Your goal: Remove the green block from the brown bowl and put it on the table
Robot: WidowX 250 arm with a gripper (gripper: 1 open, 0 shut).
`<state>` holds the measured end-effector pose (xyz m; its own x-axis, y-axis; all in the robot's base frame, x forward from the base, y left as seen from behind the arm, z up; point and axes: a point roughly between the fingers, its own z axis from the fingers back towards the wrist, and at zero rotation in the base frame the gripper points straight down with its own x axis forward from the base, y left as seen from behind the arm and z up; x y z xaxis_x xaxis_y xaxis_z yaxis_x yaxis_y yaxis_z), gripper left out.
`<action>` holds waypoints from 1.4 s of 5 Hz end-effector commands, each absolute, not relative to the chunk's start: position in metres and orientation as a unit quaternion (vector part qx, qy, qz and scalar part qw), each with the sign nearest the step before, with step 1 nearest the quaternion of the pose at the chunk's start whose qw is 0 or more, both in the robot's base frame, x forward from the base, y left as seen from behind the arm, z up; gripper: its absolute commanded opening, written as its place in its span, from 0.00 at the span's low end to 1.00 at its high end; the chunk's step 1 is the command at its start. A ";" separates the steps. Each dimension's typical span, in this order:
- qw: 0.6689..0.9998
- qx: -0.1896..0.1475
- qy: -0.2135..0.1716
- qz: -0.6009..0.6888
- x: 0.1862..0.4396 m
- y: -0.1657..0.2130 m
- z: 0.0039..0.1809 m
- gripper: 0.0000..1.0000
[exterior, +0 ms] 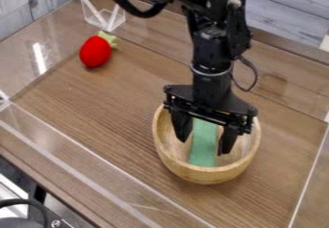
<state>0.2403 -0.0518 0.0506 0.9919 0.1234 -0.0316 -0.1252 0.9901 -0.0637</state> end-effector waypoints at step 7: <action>0.999 -0.032 -0.013 0.028 0.240 -0.065 0.057 1.00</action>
